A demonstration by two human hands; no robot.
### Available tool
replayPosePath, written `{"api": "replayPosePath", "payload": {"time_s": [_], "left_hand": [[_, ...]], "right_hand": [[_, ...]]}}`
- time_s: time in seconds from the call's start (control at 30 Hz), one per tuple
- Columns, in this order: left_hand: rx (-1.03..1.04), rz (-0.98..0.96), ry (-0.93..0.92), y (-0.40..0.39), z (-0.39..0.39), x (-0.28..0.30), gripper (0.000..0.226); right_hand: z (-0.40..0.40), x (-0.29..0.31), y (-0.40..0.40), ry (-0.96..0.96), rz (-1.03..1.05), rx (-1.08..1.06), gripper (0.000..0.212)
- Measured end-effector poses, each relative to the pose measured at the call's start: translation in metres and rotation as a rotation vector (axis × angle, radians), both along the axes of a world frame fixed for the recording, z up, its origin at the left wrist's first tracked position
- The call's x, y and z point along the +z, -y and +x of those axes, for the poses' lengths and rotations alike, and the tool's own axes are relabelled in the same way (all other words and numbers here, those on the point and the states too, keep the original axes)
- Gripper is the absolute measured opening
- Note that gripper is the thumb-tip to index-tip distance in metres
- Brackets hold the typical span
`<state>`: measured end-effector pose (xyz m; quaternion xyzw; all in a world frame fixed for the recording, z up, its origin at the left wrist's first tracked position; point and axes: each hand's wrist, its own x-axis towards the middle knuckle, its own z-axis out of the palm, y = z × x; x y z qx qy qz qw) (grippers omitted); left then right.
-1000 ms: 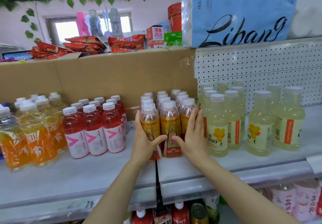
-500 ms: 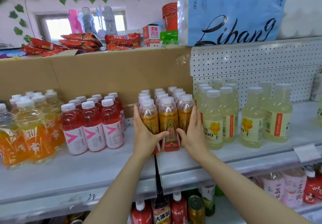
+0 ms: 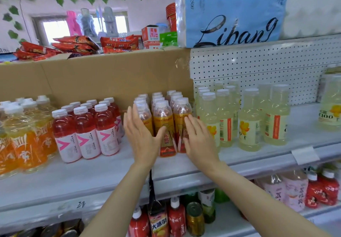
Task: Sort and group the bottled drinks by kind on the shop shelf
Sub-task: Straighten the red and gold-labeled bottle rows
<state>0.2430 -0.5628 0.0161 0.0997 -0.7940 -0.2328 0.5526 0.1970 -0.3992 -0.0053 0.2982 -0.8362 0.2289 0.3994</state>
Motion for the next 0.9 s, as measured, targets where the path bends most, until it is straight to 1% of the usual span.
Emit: {"api": "replayPosePath", "payload": {"time_s": [0.07, 0.17, 0.27, 0.33, 0.47, 0.6, 0.73, 0.8, 0.83, 0.9], "left_hand": [[-0.030, -0.083, -0.111, -0.026, -0.002, 0.011, 0.091], [-0.191, -0.123, -0.116, -0.074, -0.015, 0.019, 0.071], [-0.297, -0.117, -0.033, -0.119, -0.035, 0.019, 0.069], [-0.304, -0.070, 0.028, -0.144, -0.049, 0.020, 0.075], [-0.256, 0.075, 0.125, -0.173, -0.077, 0.018, 0.090], [-0.159, 0.179, 0.165, -0.183, -0.091, 0.013, 0.102], [-0.134, 0.189, 0.130, -0.184, -0.087, 0.004, 0.104], [-0.117, 0.167, 0.077, -0.179, -0.075, -0.002, 0.104], [-0.093, 0.151, 0.048, -0.175, -0.067, -0.004, 0.103], [-0.020, 0.143, -0.006, -0.160, -0.052, -0.007, 0.102]], "right_hand": [[-0.001, -0.002, -0.019, -0.143, -0.013, 0.022, 0.057], [-0.008, 0.002, -0.059, -0.289, -0.053, 0.026, 0.047], [-0.025, 0.012, -0.102, -0.379, -0.107, -0.031, 0.047], [-0.039, 0.018, -0.130, -0.368, -0.167, -0.072, 0.050], [-0.066, 0.018, -0.165, -0.168, -0.280, -0.099, 0.072], [-0.084, 0.008, -0.178, 0.070, -0.352, 0.004, 0.087], [-0.092, -0.002, -0.178, 0.268, -0.369, 0.131, 0.103], [-0.092, -0.005, -0.174, 0.381, -0.431, 0.192, 0.105], [-0.091, -0.006, -0.173, 0.442, -0.472, 0.222, 0.103], [-0.092, -0.005, -0.171, 0.530, -0.555, 0.279, 0.091]]}}
